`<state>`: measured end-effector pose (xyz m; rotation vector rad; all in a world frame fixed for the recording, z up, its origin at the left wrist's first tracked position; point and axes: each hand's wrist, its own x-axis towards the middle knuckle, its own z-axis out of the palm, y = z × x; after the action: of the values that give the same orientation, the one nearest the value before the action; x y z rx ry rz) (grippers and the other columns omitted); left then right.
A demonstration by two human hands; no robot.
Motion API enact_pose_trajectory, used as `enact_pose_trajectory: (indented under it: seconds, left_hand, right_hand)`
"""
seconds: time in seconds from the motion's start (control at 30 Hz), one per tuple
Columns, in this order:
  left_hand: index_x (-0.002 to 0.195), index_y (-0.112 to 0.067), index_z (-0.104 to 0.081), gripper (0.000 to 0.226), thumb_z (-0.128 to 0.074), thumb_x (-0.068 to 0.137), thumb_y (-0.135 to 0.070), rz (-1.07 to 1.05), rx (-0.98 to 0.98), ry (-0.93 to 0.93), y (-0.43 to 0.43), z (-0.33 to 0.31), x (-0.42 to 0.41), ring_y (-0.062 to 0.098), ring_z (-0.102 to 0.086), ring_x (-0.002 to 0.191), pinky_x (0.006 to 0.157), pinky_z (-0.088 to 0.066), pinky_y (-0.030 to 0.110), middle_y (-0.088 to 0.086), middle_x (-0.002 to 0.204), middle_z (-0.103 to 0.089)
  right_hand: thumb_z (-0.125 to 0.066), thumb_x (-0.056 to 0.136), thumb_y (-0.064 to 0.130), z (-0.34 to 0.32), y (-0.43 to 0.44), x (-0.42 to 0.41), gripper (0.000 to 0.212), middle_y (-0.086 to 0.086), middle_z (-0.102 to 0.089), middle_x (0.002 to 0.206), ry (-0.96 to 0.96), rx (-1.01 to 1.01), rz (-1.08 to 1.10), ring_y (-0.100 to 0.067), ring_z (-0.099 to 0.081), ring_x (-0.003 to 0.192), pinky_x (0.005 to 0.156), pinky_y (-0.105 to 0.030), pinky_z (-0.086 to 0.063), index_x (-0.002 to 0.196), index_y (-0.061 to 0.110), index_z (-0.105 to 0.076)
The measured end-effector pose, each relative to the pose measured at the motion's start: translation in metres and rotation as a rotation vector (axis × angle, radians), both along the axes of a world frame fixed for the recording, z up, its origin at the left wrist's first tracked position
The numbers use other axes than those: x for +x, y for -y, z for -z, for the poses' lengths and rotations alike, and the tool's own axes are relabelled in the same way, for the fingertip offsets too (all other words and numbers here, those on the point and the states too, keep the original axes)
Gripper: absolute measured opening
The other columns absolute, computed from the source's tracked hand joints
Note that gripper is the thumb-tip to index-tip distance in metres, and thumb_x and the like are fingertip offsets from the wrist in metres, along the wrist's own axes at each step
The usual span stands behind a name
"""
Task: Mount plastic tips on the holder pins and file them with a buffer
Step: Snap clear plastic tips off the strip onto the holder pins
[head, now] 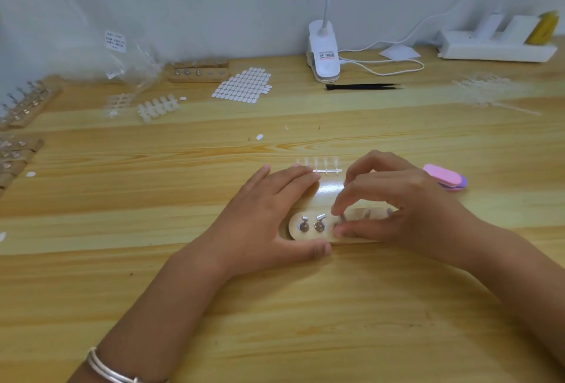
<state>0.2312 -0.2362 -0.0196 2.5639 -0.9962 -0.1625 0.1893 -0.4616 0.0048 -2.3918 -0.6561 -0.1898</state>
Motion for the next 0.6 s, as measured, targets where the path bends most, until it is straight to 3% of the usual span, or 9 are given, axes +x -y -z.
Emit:
enact_pose_trajectory:
  seconds: [0.17,0.3,0.4,0.6]
  left_hand:
    - [0.153,-0.037,-0.019,0.097,-0.056,0.073,-0.078,-0.002,0.001,-0.003,-0.001,0.002,0.000,-0.028,0.011,0.129,0.117,0.012,0.019,-0.024,0.158,-0.014]
    - [0.153,-0.037,-0.018,0.098,-0.054,0.073,-0.078,-0.002,0.005,-0.007,-0.001,0.002,0.000,-0.028,0.013,0.128,0.117,0.012,0.018,-0.024,0.158,-0.014]
    - [0.153,-0.039,-0.015,0.098,-0.055,0.073,-0.079,-0.004,0.011,-0.010,-0.001,0.002,0.000,-0.026,0.010,0.130,0.117,0.012,0.018,-0.023,0.159,-0.014]
    - [0.151,-0.043,-0.010,0.109,-0.066,0.064,-0.076,-0.028,-0.124,-0.075,0.000,0.000,0.001,-0.034,0.003,0.124,0.110,0.012,0.006,-0.029,0.147,-0.024]
  right_hand:
    - [-0.087,0.072,0.032,0.006,0.000,0.002,0.017,0.000,-0.067,0.087,0.056,-0.003,-0.007,-0.024,-0.063,0.093,0.080,-0.044,-0.052,0.081,0.020,-0.078]
    - [-0.086,0.075,0.029,0.007,-0.001,0.003,0.018,0.006,-0.072,0.082,0.109,0.020,-0.063,-0.019,-0.061,0.093,0.082,-0.040,-0.050,0.074,0.016,-0.073]
    - [-0.080,0.074,0.040,0.003,-0.002,0.005,0.026,0.008,-0.075,0.098,0.125,0.027,-0.081,-0.018,-0.061,0.104,0.092,-0.036,-0.048,0.070,0.014,-0.075]
    - [-0.073,0.088,0.035,-0.018,0.001,0.035,0.020,0.009,-0.075,0.096,0.010,0.146,0.095,-0.012,-0.061,0.106,0.092,-0.021,-0.044,0.086,0.016,-0.079]
